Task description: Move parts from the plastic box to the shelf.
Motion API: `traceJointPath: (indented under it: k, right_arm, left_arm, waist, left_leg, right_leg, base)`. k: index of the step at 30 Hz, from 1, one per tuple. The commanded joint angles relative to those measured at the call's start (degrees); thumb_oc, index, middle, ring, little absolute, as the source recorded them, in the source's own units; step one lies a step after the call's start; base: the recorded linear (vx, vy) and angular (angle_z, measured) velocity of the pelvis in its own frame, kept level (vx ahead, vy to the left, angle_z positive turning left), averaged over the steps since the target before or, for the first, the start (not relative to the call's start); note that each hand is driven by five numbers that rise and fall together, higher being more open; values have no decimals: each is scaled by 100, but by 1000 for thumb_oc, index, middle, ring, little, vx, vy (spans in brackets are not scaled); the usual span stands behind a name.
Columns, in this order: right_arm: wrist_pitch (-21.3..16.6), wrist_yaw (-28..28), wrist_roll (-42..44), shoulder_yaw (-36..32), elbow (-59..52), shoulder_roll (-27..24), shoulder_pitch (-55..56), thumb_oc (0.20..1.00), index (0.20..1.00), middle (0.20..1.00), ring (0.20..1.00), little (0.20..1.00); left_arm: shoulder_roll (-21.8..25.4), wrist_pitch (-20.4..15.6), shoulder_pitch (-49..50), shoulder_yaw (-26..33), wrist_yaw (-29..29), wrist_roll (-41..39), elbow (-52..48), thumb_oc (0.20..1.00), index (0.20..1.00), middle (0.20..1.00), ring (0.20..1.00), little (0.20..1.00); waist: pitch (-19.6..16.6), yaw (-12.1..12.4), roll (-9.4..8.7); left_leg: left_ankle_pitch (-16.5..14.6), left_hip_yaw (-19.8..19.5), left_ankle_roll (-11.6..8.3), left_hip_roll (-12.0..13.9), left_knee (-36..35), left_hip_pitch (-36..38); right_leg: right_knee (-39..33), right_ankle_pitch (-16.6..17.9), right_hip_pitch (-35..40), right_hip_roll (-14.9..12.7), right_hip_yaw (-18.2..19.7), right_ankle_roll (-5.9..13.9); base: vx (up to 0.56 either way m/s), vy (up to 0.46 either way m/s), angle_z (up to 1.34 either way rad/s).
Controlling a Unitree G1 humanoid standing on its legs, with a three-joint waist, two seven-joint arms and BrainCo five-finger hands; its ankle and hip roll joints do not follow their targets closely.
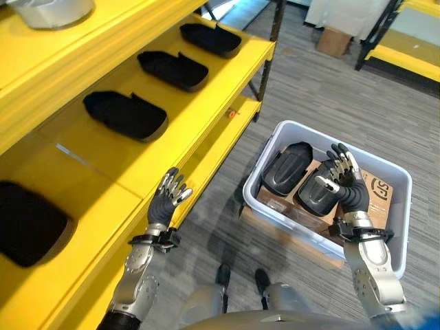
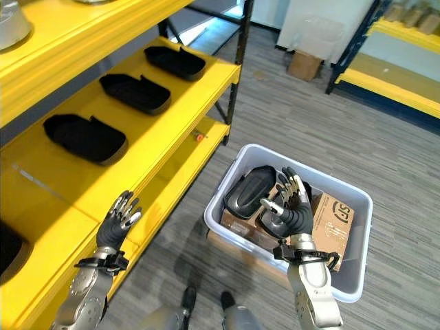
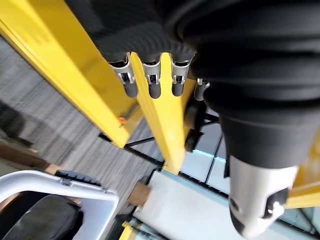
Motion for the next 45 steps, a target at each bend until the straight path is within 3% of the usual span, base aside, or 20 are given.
traceJointPath:
  k: [1, 2, 3, 4, 5, 9, 17, 19, 20, 21, 22, 24, 25, 27, 29, 30, 33, 35, 38, 45]
  right_arm:
    - [-238, -71, 52, 136, -134, -301, -110, 1000, 1000, 1000, 1000, 1000]
    - [-238, -72, 51, 135, -133, -299, -116, 1000, 1000, 1000, 1000, 1000]
    - [-222, -144, -29, 261, -53, -245, -217, 1000, 1000, 1000, 1000, 1000]
    - [-203, -155, -70, 311, -22, -249, -255, 1000, 1000, 1000, 1000, 1000]
    - [-109, -142, -230, 338, -23, -278, -340, 1000, 1000, 1000, 1000, 1000]
    - [-90, -80, -260, 229, -53, -314, -191, 1000, 1000, 1000, 1000, 1000]
    - [-173, -15, -138, 77, -216, -487, 30, 1000, 1000, 1000, 1000, 1000]
    - [-207, -13, -151, 76, -254, -567, 40, 1000, 1000, 1000, 1000, 1000]
    - [-258, -26, -169, 110, -297, -673, 15, 1000, 1000, 1000, 1000, 1000]
    - [-260, -26, -168, 108, -295, -675, 11, 1000, 1000, 1000, 1000, 1000]
    - [-272, -3, -153, 137, -309, -731, -5, 1000, 1000, 1000, 1000, 1000]
    - [-270, -11, -201, 175, -310, -824, -73, 1000, 1000, 1000, 1000, 1000]
    - [-273, -35, -222, 170, -302, -838, -115, 1000, 1000, 1000, 1000, 1000]
    - [-305, -82, -190, 178, -281, -848, -158, 1000, 1000, 1000, 1000, 1000]
    - [-336, -183, -212, 179, -278, -929, -233, 1000, 1000, 1000, 1000, 1000]
    - [-349, -227, -285, 153, -294, -960, -264, 1000, 1000, 1000, 1000, 1000]
    - [-337, -194, -309, 239, -253, -892, -357, 1000, 1000, 1000, 1000, 1000]
    - [-341, -231, -269, 239, -225, -851, -402, 1000, 1000, 1000, 1000, 1000]
    - [-318, -397, -206, 369, -100, -712, -694, 1000, 1000, 1000, 1000, 1000]
    - [-296, -724, -293, 496, 193, -535, -1188, 1000, 1000, 1000, 1000, 1000]
  left_arm:
    - [-23, -307, -14, 250, 125, 352, -470, 1000, 1000, 1000, 1000, 1000]
    - [-22, -307, -20, 251, 126, 353, -468, 1000, 1000, 1000, 1000, 1000]
    - [-7, -295, -3, 330, 196, 328, -519, 1000, 1000, 1000, 1000, 1000]
    - [-23, -285, 30, 351, 201, 298, -524, 1000, 1000, 1000, 1000, 1000]
    - [-81, -240, 94, 477, 202, 233, -519, 1000, 1000, 1000, 1000, 1000]
    - [-147, -200, 153, 526, 105, 252, -498, 1000, 1000, 1000, 1000, 1000]
    - [-285, -148, 176, 473, -10, 141, -482, 1000, 1000, 1000, 1000, 1000]
    - [-319, -156, 193, 467, -30, 120, -481, 1000, 1000, 1000, 1000, 1000]
    - [-349, -168, 206, 435, -52, 93, -505, 1000, 1000, 1000, 1000, 1000]
    - [-351, -168, 202, 435, -53, 92, -505, 1000, 1000, 1000, 1000, 1000]
    - [-372, -177, 226, 433, -59, 90, -535, 1000, 1000, 1000, 1000, 1000]
    - [-376, -190, 185, 407, -14, 63, -526, 1000, 1000, 1000, 1000, 1000]
    - [-382, -179, 184, 422, 0, 46, -534, 1000, 1000, 1000, 1000, 1000]
    - [-386, -178, 277, 467, 50, 1, -613, 1000, 1000, 1000, 1000, 1000]
    - [-344, -226, 234, 498, 145, 57, -626, 1000, 1000, 1000, 1000, 1000]
    - [-350, -237, 210, 507, 155, 66, -624, 1000, 1000, 1000, 1000, 1000]
    - [-323, -261, 162, 506, 110, 20, -646, 1000, 1000, 1000, 1000, 1000]
    - [-226, -287, 74, 433, 94, 24, -715, 1000, 1000, 1000, 1000, 1000]
    - [6, -389, -317, 303, 239, 84, -716, 1000, 1000, 1000, 1000, 1000]
    - [22, -403, -654, 116, 437, 154, -693, 1000, 1000, 1000, 1000, 1000]
  waist:
    - [-178, 70, 223]
    - [-190, 75, 224]
    - [-104, 314, 345]
    - [-77, 302, 375]
    - [-52, 346, 333]
    - [-169, 310, 186]
    - [-392, 91, 200]
    - [-332, 65, 211]
    - [-153, 99, 210]
    - [-146, 86, 223]
    - [-24, 127, 228]
    - [120, 193, 193]
    - [119, 180, 190]
    - [93, 223, 199]
    - [216, 313, 306]
    - [259, 314, 364]
    - [272, 346, 437]
    - [373, 352, 393]
    - [639, 318, 219]
    - [760, 324, 124]
  left_leg:
    - [-72, 474, -94, 336, -121, 22]
    - [-53, 479, -99, 341, -123, -4]
    - [-153, 861, -207, 569, -95, 123]
    - [-162, 984, -228, 659, -145, 232]
    - [-170, 1262, -280, 796, -253, 386]
    - [-232, 1303, -338, 747, -304, 459]
    - [-193, 1403, -770, 1378, -168, 505]
    - [-126, 1403, -896, 1541, 299, 314]
    - [196, 1295, -1044, 1580, 1165, -54]
    - [173, 1269, -1052, 1595, 1230, -95]
    - [323, 1039, -1112, 1516, 1719, -291]
    - [445, 627, -1153, 1306, 1880, -517]
    - [442, 640, -1118, 1421, 1654, -537]
    - [662, 611, -1071, 2063, 571, -446]
    - [1263, 395, -1193, 2578, -324, -539]
    - [1440, 539, -1288, 2688, -406, -523]
    - [1084, 744, -1270, 2658, -423, -382]
    - [937, 812, -1250, 2523, -199, -453]
    - [444, 1095, -1215, 2229, 328, -762]
    - [348, 1124, -1168, 2022, 447, -1101]
  right_leg:
    - [132, 735, -350, -201, -807, 471]
    - [116, 763, -372, -197, -802, 471]
    - [157, 844, -371, -1097, -2611, 409]
    - [173, 997, -349, -1327, -2977, 393]
    - [48, 1394, -403, -1675, -3353, 520]
    - [-461, 1377, -141, -1523, -3300, 560]
    - [-779, 1088, 87, -1030, -3247, 369]
    - [-842, 998, 160, -899, -3226, 256]
    - [-870, 916, 263, -805, -3213, 104]
    - [-869, 915, 263, -791, -3229, 97]
    - [-846, 876, 289, -742, -3207, 14]
    - [-787, 820, 240, -757, -3170, -22]
    - [-761, 784, 210, -753, -3146, -7]
    - [-543, 606, 119, -744, -2956, 110]
    - [-107, 371, -84, -805, -2671, 228]
    - [48, 323, -171, -844, -2646, 268]
    - [227, 361, -420, -859, -2460, 316]
    - [173, 443, -419, -1011, -2452, 392]
    - [-323, 821, -358, -1422, -2392, 614]
    - [-672, 1144, -480, -1660, -2419, 687]
  base:
    - [-6, 85, -93]
    - [-31, 40, -160]
    - [-12, -28, -188]
    - [19, -117, -229]
    - [38, -98, -187]
    - [74, -135, -63]
    - [90, -216, 0]
    - [-4, -234, -1]
    - [-39, -191, 1]
    - [-47, -191, 14]
    - [-38, -79, 12]
    - [-16, -45, -2]
    - [71, 48, -12]
    - [185, 191, -17]
    - [151, 307, -44]
    - [71, 257, -85]
    - [41, 189, -92]
    - [66, 240, -81]
    - [36, 277, 9]
    - [7, 88, 0]
